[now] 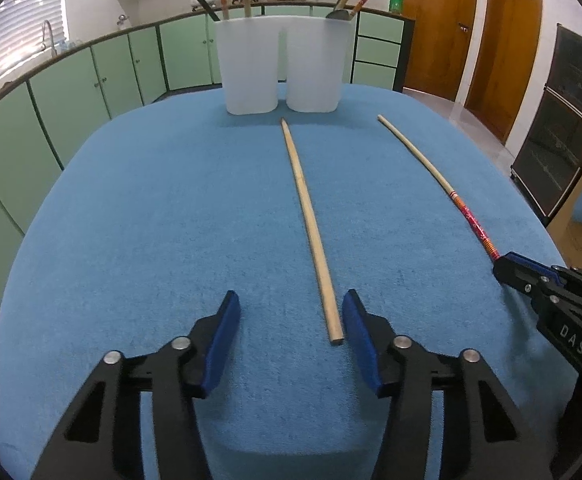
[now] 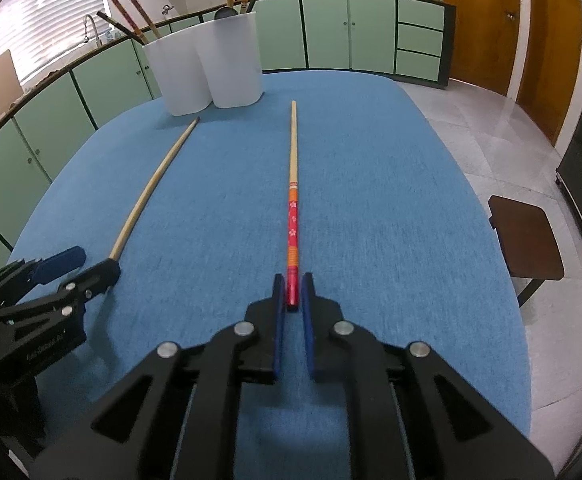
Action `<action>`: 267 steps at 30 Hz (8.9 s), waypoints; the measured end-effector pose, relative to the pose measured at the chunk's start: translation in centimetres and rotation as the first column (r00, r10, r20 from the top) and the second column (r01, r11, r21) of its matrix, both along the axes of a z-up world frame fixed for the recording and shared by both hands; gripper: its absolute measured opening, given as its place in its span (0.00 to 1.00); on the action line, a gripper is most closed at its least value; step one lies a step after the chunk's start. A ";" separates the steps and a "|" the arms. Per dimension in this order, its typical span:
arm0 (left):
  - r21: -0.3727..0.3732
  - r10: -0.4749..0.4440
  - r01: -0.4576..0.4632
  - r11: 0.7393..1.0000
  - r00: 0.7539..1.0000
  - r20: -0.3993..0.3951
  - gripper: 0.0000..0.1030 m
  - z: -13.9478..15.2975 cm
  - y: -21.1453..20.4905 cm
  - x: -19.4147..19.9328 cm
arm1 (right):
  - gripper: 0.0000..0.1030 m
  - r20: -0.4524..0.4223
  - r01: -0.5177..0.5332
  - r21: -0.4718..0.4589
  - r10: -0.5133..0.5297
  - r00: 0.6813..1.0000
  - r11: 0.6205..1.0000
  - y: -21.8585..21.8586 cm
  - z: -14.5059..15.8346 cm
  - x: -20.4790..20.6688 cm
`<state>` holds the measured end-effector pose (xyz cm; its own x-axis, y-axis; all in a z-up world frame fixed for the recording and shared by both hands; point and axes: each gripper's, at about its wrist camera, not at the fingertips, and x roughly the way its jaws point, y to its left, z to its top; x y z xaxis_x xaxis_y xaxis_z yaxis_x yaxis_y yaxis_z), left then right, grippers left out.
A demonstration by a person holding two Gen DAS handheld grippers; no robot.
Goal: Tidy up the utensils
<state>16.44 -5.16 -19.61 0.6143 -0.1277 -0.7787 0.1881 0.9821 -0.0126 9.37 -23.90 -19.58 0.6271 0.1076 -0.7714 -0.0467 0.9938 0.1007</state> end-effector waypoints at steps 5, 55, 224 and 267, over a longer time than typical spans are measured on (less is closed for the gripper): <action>0.008 -0.008 0.007 1.000 1.000 0.010 0.25 0.0 -0.6 -0.1 | 0.12 0.002 -0.005 -0.002 0.005 1.000 1.000 0.1 -0.1 0.0; -0.074 -0.062 0.093 0.993 0.934 0.351 0.06 17.8 2.4 2.5 | 0.05 0.351 -0.105 0.041 0.084 0.933 0.994 -1.8 19.0 3.5; -0.124 0.082 -0.020 0.992 0.857 0.510 0.94 22.9 4.8 -8.2 | 0.95 0.442 -0.106 -0.025 0.106 0.891 0.994 2.0 23.2 -5.0; -0.121 0.083 -0.024 0.992 0.858 0.507 0.94 22.4 4.8 -8.3 | 0.95 0.438 -0.108 -0.026 0.108 0.893 0.994 2.3 22.7 -4.8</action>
<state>8.11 -0.38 2.78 0.9296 -0.1471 -0.3379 0.1440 0.9890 -0.0345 4.55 -21.62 3.11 0.8859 0.1933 -0.4217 -0.1927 0.9802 0.0445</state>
